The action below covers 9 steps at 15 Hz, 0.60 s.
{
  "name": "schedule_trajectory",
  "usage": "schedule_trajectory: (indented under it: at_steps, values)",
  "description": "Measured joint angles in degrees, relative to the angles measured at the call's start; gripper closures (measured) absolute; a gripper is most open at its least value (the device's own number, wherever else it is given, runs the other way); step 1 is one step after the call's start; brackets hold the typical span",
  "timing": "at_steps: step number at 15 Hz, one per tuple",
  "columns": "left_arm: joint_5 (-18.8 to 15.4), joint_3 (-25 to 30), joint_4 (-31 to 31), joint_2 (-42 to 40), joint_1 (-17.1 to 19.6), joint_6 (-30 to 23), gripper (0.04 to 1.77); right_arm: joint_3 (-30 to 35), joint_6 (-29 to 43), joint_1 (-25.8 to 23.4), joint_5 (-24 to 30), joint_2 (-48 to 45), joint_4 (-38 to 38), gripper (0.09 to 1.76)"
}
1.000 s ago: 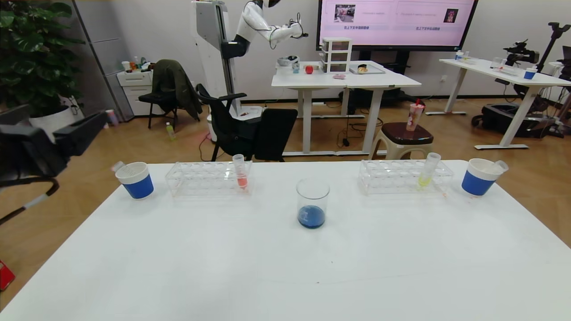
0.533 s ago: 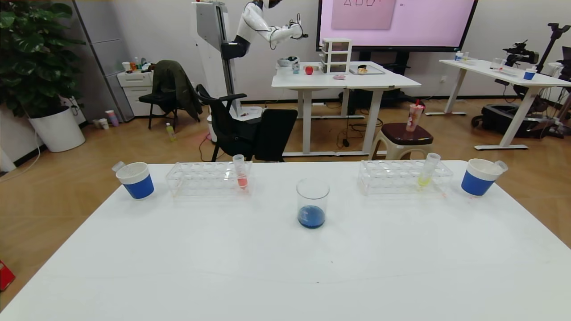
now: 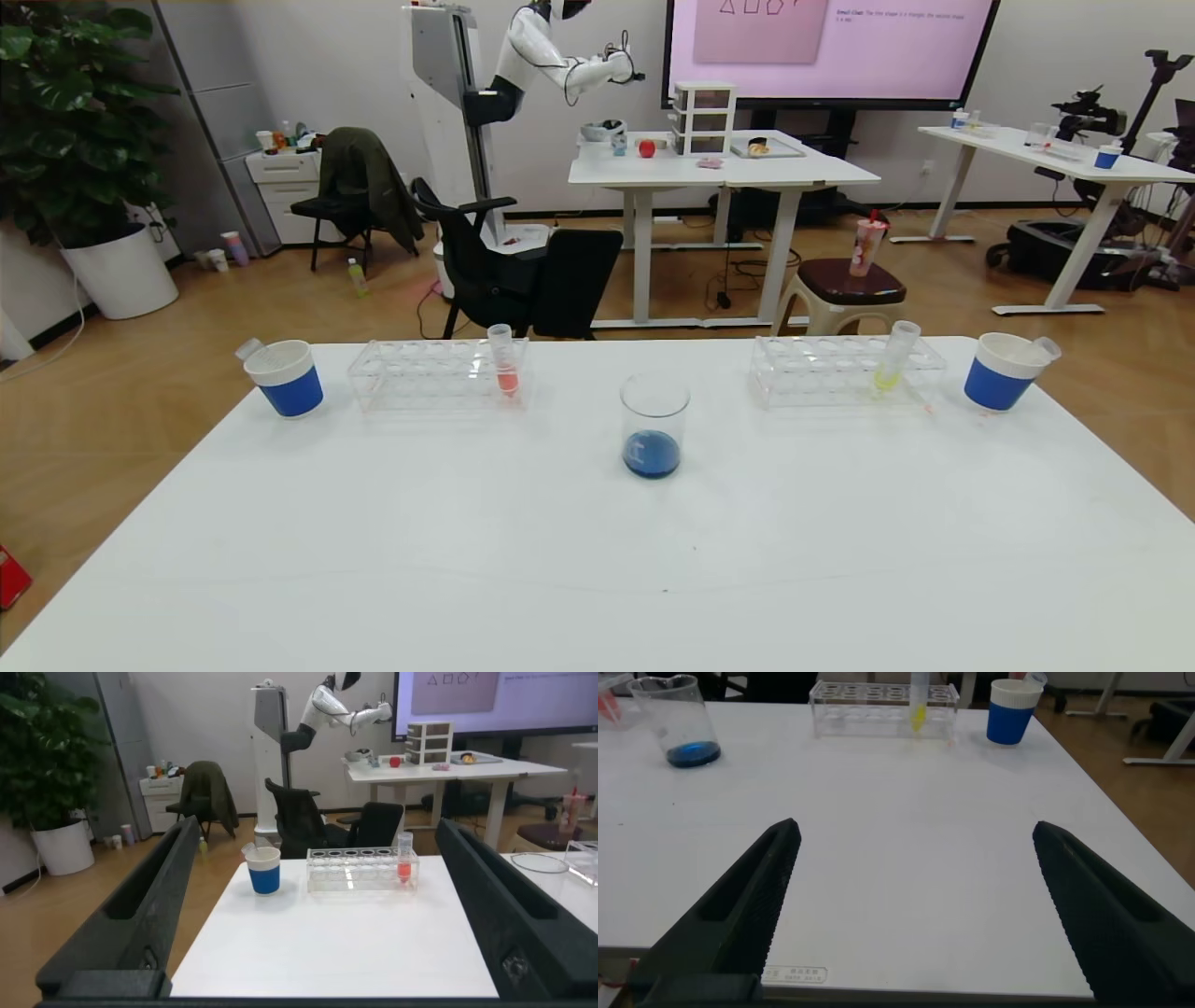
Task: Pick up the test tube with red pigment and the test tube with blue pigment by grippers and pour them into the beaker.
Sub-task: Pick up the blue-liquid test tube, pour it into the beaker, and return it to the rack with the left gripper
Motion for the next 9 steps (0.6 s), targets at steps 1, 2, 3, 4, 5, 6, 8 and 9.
schedule_trajectory:
  at_steps: [1, 2, 3, 4, 5, 6, 8, 9]
  values:
    - [1.1, 3.8, -2.5, -1.9, 0.0, -1.0, 0.06, 0.0, 0.0, 0.0, 0.0, 0.0, 0.0, 0.11]
    - [1.8, 8.0, -4.9, -3.0, 0.0, -1.3, 0.06, 0.0, 0.0, 0.0, 0.0, 0.0, 0.0, 0.11]
    - [2.1, 12.8, -7.2, -3.8, 0.1, -1.4, 0.06, 0.0, 0.0, 0.0, 0.0, 0.0, 0.0, 0.11]
    - [1.6, 18.2, -9.1, -4.3, 0.1, -1.2, 0.06, 0.0, 0.0, 0.0, 0.0, 0.0, 0.0, 0.11]
    - [-0.7, 21.9, -8.9, -4.7, 0.1, -1.4, 0.06, 0.0, 0.0, 0.0, 0.0, 0.0, 0.0, 0.11]
    - [-3.3, 24.2, -5.3, -4.9, 0.1, -1.4, 0.06, 0.0, 0.0, 0.0, 0.0, 0.0, 0.0, 0.11]
    - [-5.4, 25.6, -0.3, -5.0, 0.1, -1.5, 0.06, 0.0, 0.0, 0.0, 0.0, 0.0, 0.0, 0.11]
    - [-5.6, 26.0, -1.1, -5.0, 0.1, -1.6, 0.06, 0.0, 0.0, 0.0, 0.0, 0.0, 0.0, 0.11]
